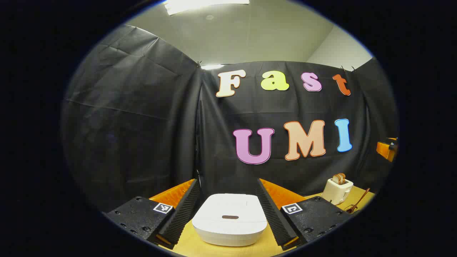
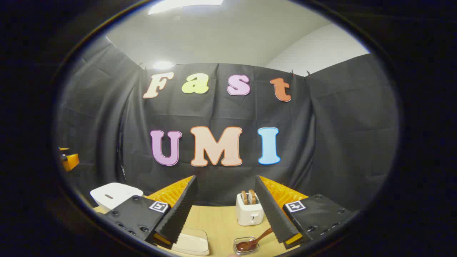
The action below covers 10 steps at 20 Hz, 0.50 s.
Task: Close the left gripper, press the button to open the rice cooker; take a wooden spoon from the chopstick holder with the right hand, scoop a spoonful of rice and pour it into the rice cooker, then put the wooden spoon back into the chopstick holder.
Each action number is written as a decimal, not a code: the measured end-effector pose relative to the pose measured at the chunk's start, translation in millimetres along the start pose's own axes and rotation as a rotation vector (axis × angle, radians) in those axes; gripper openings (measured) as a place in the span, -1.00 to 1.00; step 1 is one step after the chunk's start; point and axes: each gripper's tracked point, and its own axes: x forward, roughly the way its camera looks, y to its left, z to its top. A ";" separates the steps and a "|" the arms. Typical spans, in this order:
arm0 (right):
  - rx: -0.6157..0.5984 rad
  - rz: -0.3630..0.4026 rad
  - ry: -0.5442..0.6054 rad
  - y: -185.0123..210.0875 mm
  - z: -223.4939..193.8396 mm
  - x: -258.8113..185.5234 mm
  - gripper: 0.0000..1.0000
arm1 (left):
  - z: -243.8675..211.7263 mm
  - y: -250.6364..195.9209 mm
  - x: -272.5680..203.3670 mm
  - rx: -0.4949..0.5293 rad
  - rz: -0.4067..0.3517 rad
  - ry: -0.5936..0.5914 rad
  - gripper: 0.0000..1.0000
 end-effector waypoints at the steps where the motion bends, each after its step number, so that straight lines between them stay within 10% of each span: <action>1: 0.000 -0.001 0.000 -0.8 -1.1 0.5 0.97 | 0.3 -0.3 0.6 0.003 0.000 -0.001 0.89; 10: -0.004 -0.002 0.007 0.8 -4.0 8.6 0.97 | -2.2 -7.1 11.1 0.017 -0.011 0.011 0.89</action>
